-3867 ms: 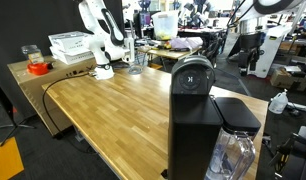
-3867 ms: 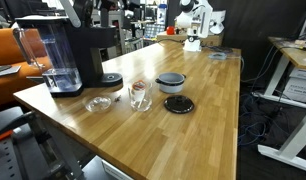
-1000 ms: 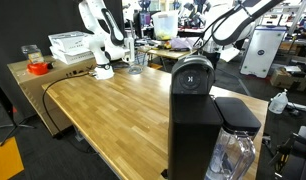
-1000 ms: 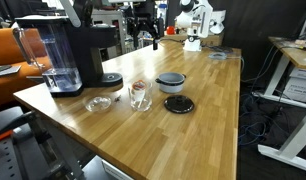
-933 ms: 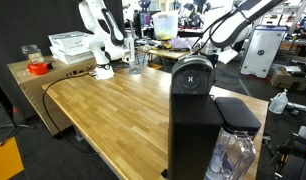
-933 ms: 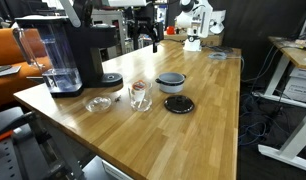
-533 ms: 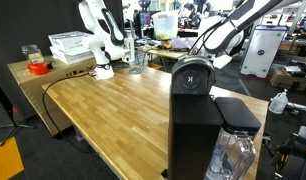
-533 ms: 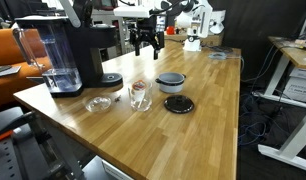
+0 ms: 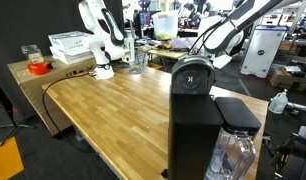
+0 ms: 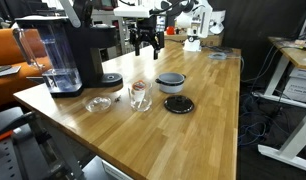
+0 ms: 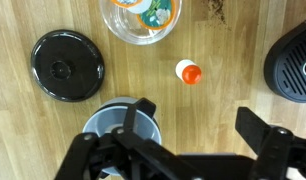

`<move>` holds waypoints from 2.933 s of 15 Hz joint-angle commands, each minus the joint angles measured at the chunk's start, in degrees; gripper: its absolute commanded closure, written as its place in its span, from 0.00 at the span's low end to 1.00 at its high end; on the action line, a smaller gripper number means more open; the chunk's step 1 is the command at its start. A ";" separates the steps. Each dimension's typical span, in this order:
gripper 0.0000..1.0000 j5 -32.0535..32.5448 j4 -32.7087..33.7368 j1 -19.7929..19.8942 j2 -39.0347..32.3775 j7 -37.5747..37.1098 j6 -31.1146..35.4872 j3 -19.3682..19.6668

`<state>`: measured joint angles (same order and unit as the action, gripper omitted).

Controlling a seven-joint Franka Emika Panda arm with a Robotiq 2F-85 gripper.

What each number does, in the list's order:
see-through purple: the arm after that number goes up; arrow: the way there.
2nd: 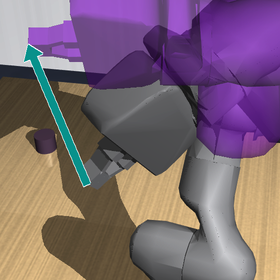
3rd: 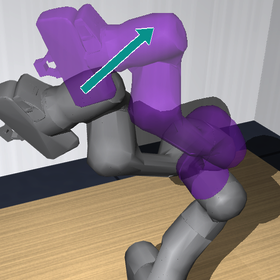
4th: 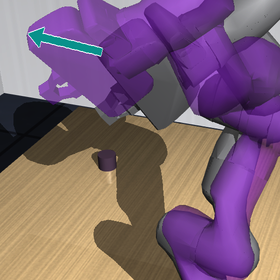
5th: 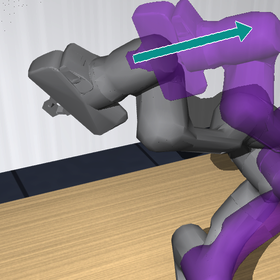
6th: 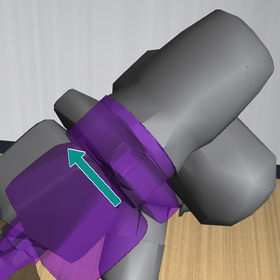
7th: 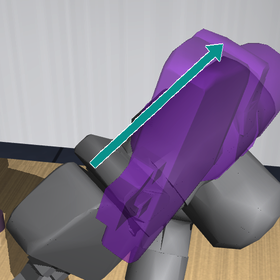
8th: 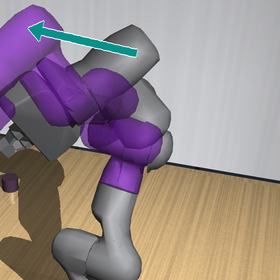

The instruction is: Put the white object into the pot.

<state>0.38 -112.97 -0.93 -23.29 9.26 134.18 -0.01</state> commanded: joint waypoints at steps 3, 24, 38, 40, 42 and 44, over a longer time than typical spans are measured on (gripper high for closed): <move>0.00 -0.86 1.00 0.15 -1.67 1.02 -0.48 -2.67; 0.00 -4.48 7.88 2.13 -13.64 2.45 -6.13 -4.50; 0.00 -5.56 9.00 2.74 -15.28 1.82 -8.06 -3.96; 0.00 -5.51 9.16 2.94 -15.38 1.83 -8.80 -3.84; 0.00 -5.53 9.34 3.09 -15.51 1.89 -9.22 -3.81; 0.00 -5.74 9.57 3.26 -15.75 2.18 -9.49 -4.03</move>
<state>-5.08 -105.21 1.46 -38.11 10.53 127.05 -3.36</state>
